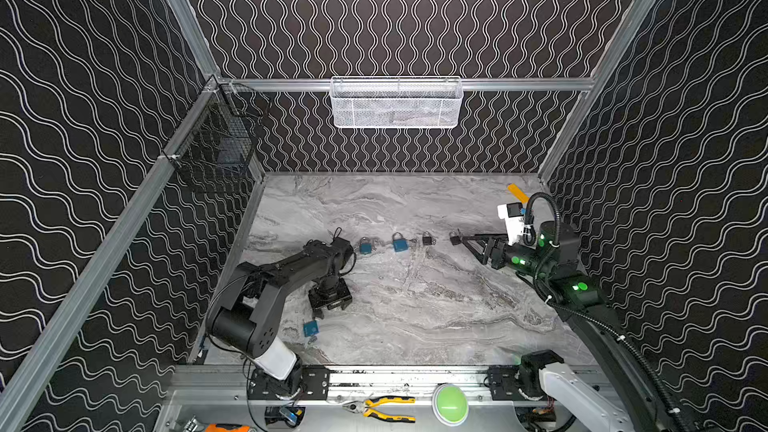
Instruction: Lock with the key
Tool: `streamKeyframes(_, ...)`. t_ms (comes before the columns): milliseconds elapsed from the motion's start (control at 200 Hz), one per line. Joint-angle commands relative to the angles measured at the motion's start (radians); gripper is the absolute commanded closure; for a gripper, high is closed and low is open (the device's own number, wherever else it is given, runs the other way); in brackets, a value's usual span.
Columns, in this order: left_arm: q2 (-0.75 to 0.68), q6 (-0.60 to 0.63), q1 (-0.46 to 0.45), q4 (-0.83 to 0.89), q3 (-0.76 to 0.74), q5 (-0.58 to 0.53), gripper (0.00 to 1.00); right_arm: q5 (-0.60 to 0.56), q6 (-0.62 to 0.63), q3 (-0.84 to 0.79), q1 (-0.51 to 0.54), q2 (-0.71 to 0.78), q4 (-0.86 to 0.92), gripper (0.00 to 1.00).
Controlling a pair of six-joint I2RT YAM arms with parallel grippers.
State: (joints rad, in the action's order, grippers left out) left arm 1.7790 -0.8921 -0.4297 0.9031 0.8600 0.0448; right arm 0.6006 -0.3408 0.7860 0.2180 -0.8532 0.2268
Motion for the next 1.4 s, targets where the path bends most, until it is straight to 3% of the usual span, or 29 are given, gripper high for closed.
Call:
streamKeyframes(0,0.026,-0.039,-0.024,-0.219,-0.002,-0.003,0.34,0.017,0.006,0.007,0.000,-0.004,-0.017,0.32)
streamKeyframes(190,-0.099,-0.093,-0.063,-0.196,0.029,-0.069,0.32,0.029,0.004,0.004,0.000,-0.016,-0.014,0.32)
streamKeyframes(445,-0.135,-0.141,-0.153,-0.203,0.082,-0.106,0.30,0.072,-0.017,-0.010,0.000,-0.048,-0.042,0.32)
streamKeyframes(561,-0.204,-0.225,-0.167,-0.207,-0.026,-0.090,0.29,0.106,-0.033,-0.022,0.000,-0.059,-0.066,0.32)
streamKeyframes(956,-0.571,-0.416,-0.183,-0.009,-0.276,-0.193,0.26,0.162,-0.067,-0.060,0.021,-0.078,-0.102,0.33)
streamKeyframes(1231,-0.572,-0.458,-0.177,-0.009,-0.310,-0.242,0.26,0.167,-0.082,-0.077,0.027,-0.066,-0.101,0.33)
streamKeyframes(1396,-0.534,-0.436,-0.140,-0.028,-0.301,-0.218,0.24,0.158,-0.066,-0.073,0.029,-0.054,-0.070,0.34)
